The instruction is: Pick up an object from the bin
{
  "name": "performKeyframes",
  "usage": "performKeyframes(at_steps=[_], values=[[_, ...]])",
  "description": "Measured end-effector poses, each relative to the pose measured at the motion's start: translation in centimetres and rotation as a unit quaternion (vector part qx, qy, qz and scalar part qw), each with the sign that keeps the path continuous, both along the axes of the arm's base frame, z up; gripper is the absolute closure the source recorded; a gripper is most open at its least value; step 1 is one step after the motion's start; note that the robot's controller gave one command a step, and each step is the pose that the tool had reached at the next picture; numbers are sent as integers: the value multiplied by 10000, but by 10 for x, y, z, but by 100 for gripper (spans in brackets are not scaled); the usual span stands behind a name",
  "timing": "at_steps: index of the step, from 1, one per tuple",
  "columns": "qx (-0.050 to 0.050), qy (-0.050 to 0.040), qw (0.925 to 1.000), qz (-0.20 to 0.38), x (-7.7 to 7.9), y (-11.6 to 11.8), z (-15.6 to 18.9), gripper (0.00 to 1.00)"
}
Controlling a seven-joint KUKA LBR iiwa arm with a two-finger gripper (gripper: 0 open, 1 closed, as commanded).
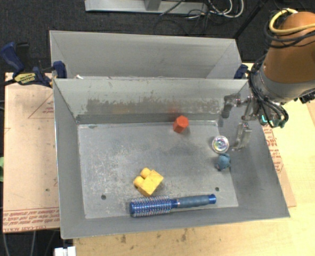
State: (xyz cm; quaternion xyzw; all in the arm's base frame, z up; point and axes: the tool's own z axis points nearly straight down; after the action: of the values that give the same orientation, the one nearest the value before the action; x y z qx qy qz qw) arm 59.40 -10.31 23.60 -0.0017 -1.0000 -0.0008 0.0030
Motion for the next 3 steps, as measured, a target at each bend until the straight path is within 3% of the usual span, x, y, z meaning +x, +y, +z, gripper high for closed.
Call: performKeyframes(at_steps=[1,2,3], values=[[9,1,9956,935,-29,-21,-131,0],[2,-39,9962,865,-17,-48,-164,0],[4,-48,9960,887,-16,-46,-162,100]])
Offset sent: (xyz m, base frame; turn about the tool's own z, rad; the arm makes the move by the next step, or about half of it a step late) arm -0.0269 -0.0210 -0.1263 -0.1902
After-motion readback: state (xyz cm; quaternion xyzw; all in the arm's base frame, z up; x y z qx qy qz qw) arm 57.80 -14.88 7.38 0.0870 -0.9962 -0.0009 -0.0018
